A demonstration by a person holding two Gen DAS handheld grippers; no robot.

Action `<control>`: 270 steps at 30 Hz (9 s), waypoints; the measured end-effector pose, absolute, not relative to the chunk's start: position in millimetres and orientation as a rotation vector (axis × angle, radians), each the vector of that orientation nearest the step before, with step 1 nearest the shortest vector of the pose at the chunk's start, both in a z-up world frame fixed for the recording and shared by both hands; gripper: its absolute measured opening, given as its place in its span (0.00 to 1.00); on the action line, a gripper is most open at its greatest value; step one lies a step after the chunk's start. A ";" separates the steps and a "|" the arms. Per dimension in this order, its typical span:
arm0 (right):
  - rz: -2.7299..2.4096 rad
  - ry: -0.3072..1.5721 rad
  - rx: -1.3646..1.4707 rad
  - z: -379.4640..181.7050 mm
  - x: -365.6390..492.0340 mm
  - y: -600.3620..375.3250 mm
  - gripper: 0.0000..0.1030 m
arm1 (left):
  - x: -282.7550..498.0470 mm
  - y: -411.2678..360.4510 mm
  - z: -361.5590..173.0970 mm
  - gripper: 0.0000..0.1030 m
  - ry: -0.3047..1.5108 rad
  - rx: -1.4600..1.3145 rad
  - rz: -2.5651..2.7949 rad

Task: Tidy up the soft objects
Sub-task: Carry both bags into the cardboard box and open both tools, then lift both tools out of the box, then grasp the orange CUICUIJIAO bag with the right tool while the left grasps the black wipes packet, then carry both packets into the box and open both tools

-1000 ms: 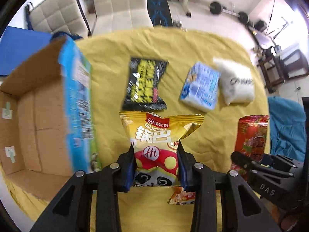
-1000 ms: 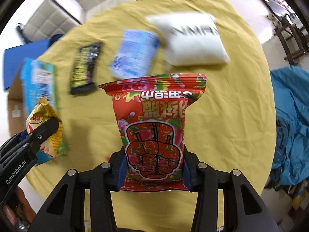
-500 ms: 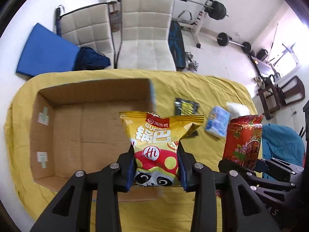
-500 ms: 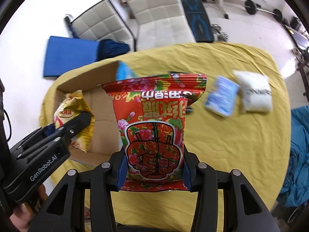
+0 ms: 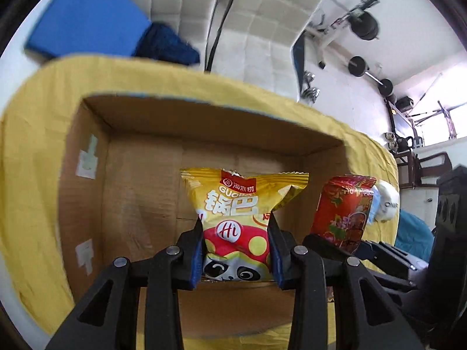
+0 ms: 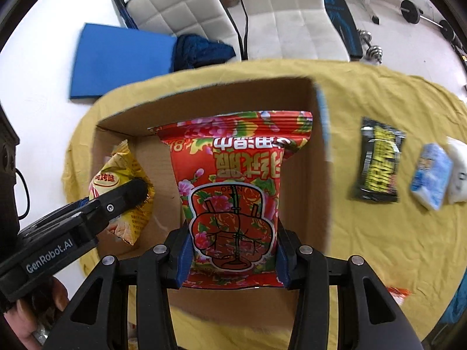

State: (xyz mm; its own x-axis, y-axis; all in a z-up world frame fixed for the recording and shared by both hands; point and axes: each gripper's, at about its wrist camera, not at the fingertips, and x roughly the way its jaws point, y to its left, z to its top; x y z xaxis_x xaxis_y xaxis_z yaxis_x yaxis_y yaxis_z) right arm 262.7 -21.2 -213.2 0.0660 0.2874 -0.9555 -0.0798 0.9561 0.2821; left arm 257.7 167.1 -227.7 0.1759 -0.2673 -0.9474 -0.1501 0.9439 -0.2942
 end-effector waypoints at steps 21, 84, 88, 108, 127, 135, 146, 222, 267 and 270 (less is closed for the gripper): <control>0.145 1.597 0.076 -345.3 318.3 27.1 0.49 | 324.3 161.1 -341.9 0.38 1.604 -0.334 -0.223; 0.230 1.226 0.039 -117.2 124.5 -7.6 1.00 | 129.1 180.0 -120.0 0.94 1.142 -0.153 0.017; 0.194 1.258 0.090 -120.4 122.7 -41.3 1.00 | 125.3 166.2 -113.4 0.94 1.140 -0.152 0.013; -0.221 1.739 0.364 -360.0 118.5 -281.9 0.54 | 181.2 22.6 -240.4 0.94 1.421 0.037 0.013; -0.176 1.689 0.403 -311.1 213.2 -388.0 0.43 | 302.5 -172.7 -256.8 0.80 1.514 0.144 -0.262; -0.176 1.729 0.401 -323.0 244.5 -416.1 0.43 | 339.1 -204.4 -353.1 0.73 1.710 0.217 -0.208; -0.102 1.774 0.339 -330.1 218.8 -412.2 0.43 | 310.4 -207.2 -378.5 0.52 1.728 0.178 -0.231; 0.248 1.396 0.199 -154.0 186.0 -127.9 0.40 | 218.1 84.9 -131.0 0.51 1.269 -0.100 -0.167; 0.169 1.662 -0.060 -330.5 213.6 16.3 0.61 | 297.5 210.2 -306.3 0.52 1.535 -0.082 0.054; 0.177 1.651 -0.055 -325.0 214.1 21.7 0.70 | 294.7 210.8 -297.9 0.52 1.520 -0.083 0.058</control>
